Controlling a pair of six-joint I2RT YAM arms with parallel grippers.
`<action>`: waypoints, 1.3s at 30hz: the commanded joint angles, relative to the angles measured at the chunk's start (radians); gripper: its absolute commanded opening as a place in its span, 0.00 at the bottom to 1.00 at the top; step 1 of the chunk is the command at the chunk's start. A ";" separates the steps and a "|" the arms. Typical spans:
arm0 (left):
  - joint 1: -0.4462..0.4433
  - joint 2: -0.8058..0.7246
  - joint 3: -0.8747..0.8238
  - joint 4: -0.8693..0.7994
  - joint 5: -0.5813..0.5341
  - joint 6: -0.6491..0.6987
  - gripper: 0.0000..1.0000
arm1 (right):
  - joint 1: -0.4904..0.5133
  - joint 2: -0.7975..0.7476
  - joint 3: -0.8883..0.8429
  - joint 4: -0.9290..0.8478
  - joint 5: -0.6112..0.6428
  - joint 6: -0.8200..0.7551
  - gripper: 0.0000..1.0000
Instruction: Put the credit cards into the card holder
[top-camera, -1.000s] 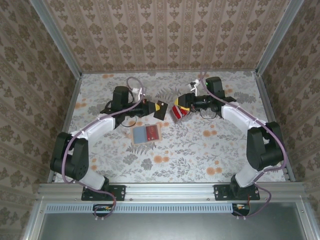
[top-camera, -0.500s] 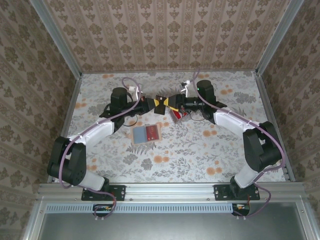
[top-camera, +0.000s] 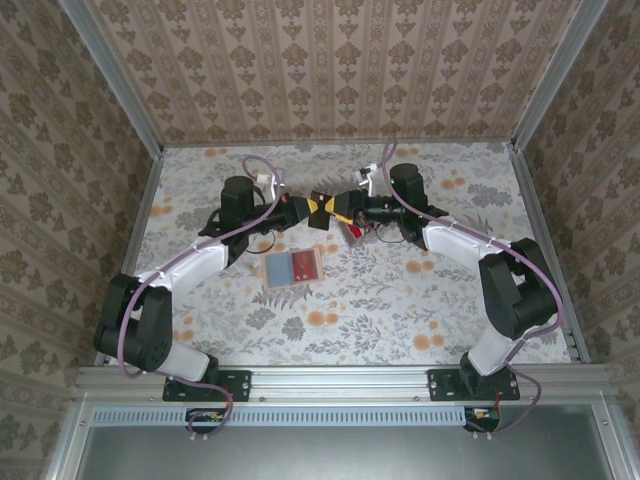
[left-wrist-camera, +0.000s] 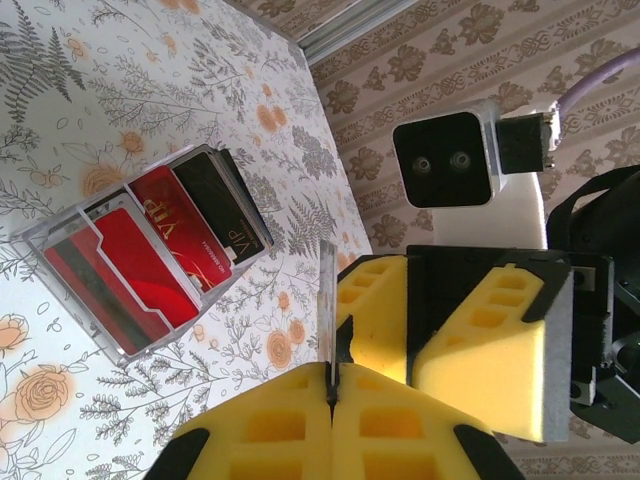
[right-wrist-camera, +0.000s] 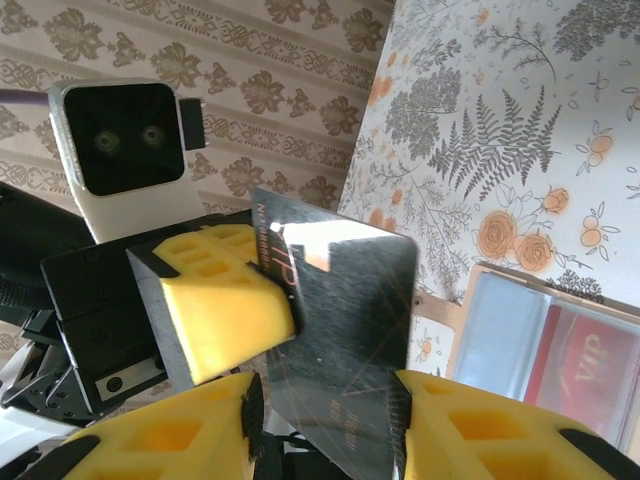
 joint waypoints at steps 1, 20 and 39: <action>0.012 -0.048 0.012 0.027 0.023 -0.008 0.00 | -0.016 -0.004 -0.023 0.016 0.038 0.021 0.42; -0.005 0.010 0.045 0.067 0.053 -0.037 0.00 | -0.012 0.040 -0.042 0.270 -0.022 0.205 0.26; 0.008 0.058 0.060 0.092 0.042 -0.062 0.00 | 0.002 0.033 -0.075 0.315 -0.031 0.235 0.16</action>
